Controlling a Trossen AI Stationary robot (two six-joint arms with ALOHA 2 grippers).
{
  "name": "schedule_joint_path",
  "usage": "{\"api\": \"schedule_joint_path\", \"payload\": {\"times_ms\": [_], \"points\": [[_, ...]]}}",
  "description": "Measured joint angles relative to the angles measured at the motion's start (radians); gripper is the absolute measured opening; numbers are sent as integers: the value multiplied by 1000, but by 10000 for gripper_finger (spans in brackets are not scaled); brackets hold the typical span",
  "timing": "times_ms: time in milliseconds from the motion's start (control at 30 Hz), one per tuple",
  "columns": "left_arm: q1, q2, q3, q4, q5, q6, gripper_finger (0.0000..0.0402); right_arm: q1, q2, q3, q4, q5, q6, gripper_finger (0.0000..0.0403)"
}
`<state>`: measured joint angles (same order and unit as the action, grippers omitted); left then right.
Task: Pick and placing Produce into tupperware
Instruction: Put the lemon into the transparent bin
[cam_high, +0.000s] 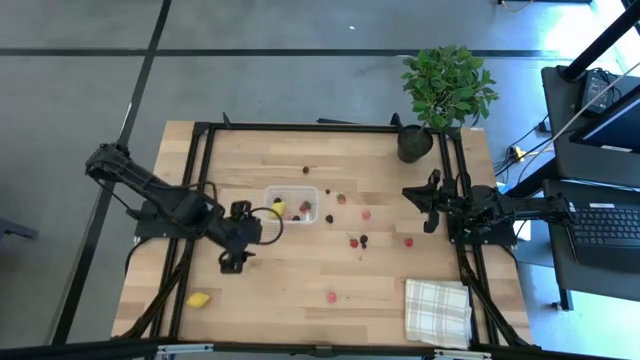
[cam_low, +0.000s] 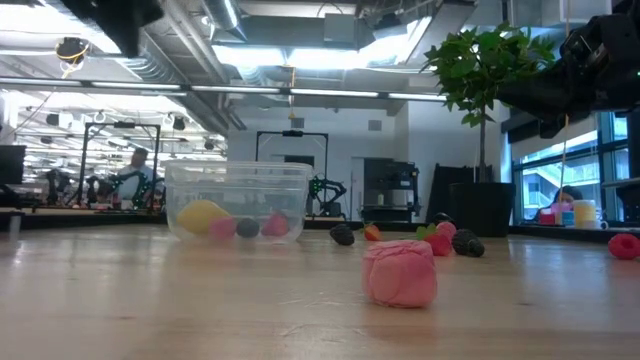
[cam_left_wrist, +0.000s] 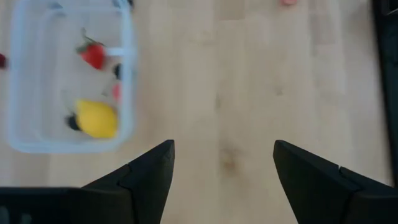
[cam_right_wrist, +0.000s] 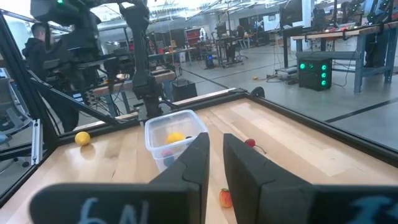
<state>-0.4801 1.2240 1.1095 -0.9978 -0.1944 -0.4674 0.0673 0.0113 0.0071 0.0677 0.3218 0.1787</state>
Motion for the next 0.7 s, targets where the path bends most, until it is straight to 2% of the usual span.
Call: {"api": "schedule_joint_path", "payload": {"times_ms": [100,300,600,700], "points": [[-49,0,0,15,-9,-113,265,0,0,0,0,0,0,51],[-110,0,0,22,-140,-256,265,0,0,0,0,0,0,51],[-113,0,0,22,-141,-263,265,0,0,0,0,0,14,51],[-117,0,0,22,-110,-264,265,0,0,0,0,0,17,51]]}}
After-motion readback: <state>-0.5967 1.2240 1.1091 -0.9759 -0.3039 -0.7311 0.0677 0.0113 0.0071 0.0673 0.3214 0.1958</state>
